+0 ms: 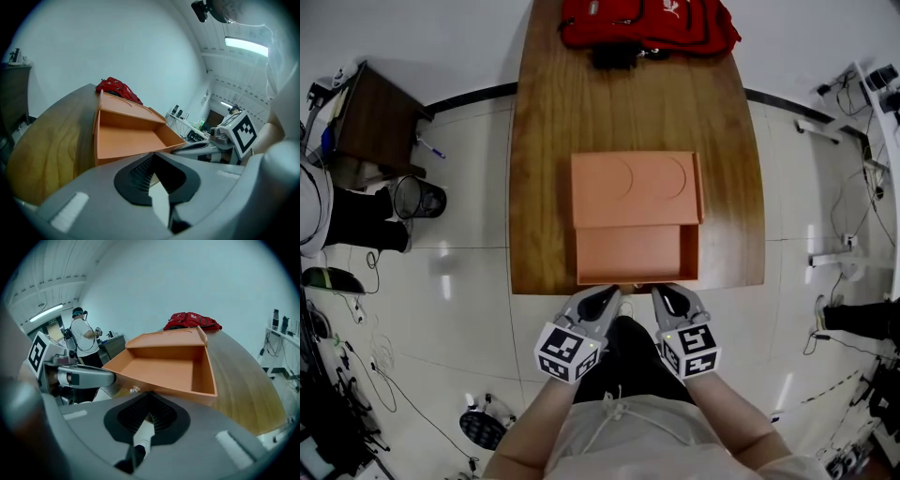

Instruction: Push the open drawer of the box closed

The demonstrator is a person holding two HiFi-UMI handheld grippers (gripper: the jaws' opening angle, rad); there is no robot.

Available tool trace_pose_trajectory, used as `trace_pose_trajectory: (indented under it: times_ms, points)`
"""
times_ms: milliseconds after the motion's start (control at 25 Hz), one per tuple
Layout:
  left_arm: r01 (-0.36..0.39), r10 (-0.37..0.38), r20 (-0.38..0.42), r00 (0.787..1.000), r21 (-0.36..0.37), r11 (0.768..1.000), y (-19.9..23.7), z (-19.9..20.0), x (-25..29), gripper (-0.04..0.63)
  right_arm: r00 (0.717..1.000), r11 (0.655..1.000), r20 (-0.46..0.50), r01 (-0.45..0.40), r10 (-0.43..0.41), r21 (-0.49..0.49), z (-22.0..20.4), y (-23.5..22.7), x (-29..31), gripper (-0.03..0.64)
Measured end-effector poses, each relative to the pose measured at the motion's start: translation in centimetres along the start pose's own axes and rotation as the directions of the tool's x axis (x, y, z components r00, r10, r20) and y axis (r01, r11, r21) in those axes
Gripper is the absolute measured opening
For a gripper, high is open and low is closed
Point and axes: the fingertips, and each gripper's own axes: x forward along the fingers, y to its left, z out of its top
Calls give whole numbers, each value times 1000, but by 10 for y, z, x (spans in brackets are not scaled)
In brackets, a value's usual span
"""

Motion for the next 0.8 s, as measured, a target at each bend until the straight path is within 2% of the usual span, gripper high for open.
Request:
trace_pose_trajectory:
  times_ms: [160,800]
  points:
    - [9,-9,-13,1000,-1,1000,8,8,7,6,1000,1000,9,9,-9,7,11,-7,8,8]
    - [-82,82,16,996,-15,997,55,57,33,6,998,999,52,31,-32,20,64,-35,44,8]
